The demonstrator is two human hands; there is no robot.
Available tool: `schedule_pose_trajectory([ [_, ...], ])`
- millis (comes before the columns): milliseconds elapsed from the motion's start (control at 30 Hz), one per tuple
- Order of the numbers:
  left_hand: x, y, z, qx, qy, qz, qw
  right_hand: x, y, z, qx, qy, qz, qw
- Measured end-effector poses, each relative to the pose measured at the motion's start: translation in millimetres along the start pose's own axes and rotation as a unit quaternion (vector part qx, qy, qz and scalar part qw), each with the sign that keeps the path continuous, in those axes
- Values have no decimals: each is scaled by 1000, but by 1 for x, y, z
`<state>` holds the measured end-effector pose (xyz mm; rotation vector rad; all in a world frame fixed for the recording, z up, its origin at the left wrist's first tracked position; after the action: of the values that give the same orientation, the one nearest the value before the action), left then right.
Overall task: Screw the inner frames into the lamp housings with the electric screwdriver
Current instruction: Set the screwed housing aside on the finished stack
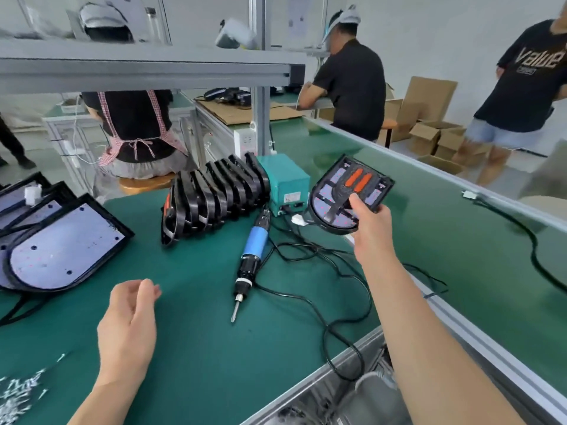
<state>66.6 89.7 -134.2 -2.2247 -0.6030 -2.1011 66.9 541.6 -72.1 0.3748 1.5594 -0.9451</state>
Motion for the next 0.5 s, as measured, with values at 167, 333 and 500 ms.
schedule_pose_trajectory([
  [167,-10,4,-6,23,-8,-8,1000,0,46,-44,113,16,36,993],
  [333,-14,2,-10,38,-12,-12,999,-1,85,-74,206,7,47,977],
  [500,-11,0,-7,39,-19,-18,999,3,115,-91,277,-9,60,959],
])
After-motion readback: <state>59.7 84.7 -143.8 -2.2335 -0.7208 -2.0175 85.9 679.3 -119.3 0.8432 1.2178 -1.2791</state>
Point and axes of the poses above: each hand's wrist, its own z-axis away from the middle knuckle, its own y-axis out of the back of the hand, x = y × z, the point moved 7 cm from there along -z, towards the middle knuckle, and after that the axes turned 4 degrees about z, right-handed, at the moved point
